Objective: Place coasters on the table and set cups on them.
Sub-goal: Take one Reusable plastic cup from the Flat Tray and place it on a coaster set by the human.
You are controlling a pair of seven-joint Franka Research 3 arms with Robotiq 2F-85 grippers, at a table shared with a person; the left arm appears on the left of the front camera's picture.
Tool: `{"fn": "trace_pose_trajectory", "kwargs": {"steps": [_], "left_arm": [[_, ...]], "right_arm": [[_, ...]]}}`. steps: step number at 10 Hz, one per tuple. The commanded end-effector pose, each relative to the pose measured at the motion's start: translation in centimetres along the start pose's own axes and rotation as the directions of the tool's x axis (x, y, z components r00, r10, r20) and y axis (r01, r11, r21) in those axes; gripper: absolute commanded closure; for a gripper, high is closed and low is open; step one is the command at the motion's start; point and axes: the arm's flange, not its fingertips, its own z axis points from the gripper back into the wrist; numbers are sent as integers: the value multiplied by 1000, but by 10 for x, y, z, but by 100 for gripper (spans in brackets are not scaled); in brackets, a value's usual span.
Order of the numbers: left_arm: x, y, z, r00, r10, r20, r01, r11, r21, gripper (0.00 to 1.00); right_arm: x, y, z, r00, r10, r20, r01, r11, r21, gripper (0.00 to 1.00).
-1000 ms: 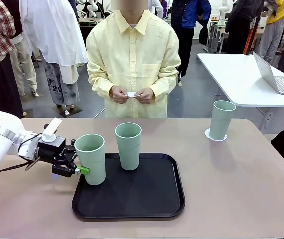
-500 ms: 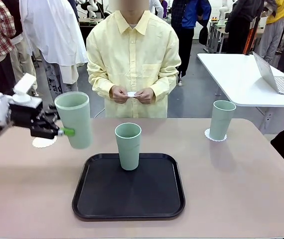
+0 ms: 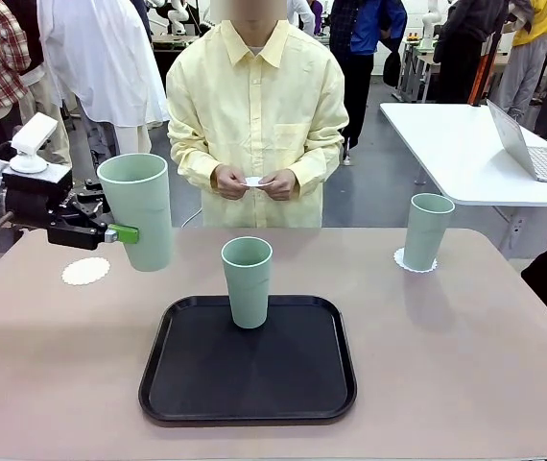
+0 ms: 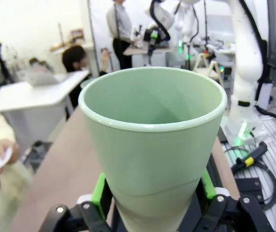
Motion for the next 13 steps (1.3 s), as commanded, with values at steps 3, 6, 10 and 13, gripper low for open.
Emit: {"fn": "trace_pose_trajectory", "kwargs": {"steps": [3, 6, 10, 13], "left_arm": [[-22, 16, 13, 1000, 8, -8, -8, 1000, 25, 15], [-64, 56, 86, 998, 42, -40, -35, 986, 163, 15], [-94, 85, 170, 996, 75, -40, -58, 941, 334, 15], [-105, 107, 193, 990, 138, 28, -138, 916, 378, 15]], "right_arm": [[-1, 0, 1, 1000, -4, 2, 4, 1000, 0, 0], [-1, 0, 1, 1000, -4, 2, 4, 1000, 0, 0], [-1, 0, 1, 1000, -4, 2, 4, 1000, 0, 0], [-1, 0, 1, 1000, -4, 2, 4, 1000, 0, 0]]}}
